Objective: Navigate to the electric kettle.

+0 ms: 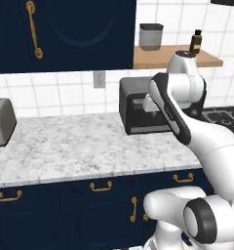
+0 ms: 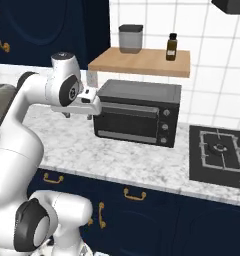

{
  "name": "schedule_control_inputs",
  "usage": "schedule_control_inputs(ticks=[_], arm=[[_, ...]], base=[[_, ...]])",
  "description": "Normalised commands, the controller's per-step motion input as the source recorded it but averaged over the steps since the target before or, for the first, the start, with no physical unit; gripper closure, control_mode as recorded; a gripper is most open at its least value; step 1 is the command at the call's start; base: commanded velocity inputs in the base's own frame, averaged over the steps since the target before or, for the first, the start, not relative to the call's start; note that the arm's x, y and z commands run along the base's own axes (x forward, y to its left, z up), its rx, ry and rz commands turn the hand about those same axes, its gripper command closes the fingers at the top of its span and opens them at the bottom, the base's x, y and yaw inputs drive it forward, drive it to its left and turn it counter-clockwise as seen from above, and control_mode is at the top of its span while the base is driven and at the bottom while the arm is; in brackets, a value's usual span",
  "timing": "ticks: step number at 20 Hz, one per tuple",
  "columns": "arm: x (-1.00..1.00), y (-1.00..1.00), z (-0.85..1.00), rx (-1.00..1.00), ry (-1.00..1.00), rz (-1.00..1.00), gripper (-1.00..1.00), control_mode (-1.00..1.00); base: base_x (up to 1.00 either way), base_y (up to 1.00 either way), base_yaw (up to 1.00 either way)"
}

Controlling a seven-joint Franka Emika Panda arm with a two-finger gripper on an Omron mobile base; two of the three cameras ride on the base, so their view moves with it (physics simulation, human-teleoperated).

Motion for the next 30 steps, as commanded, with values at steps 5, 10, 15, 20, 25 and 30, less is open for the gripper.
schedule_control_inputs(ticks=[5, 10, 15, 20, 25, 30], arm=[[0.00, 0.00, 0.00, 0.00, 0.00, 0.00, -1.00, 1.00], [0.00, 0.00, 0.00, 0.00, 0.00, 0.00, -1.00, 1.00], [0.00, 0.00, 0.00, 0.00, 0.00, 0.00, -1.00, 1.00], [0.00, 0.00, 0.00, 0.00, 0.00, 0.00, -1.00, 1.00], [0.00, 0.00, 0.00, 0.00, 0.00, 0.00, -1.00, 1.00], [0.00, 0.00, 0.00, 0.00, 0.00, 0.00, -1.00, 1.00]], base=[[-0.25, -0.03, 0.57], [-0.04, -0.02, 0.75], [-0.09, -0.07, 0.74], [-0.04, -0.02, 0.68], [0.01, -0.03, 0.69], [0.02, -0.01, 0.67]])
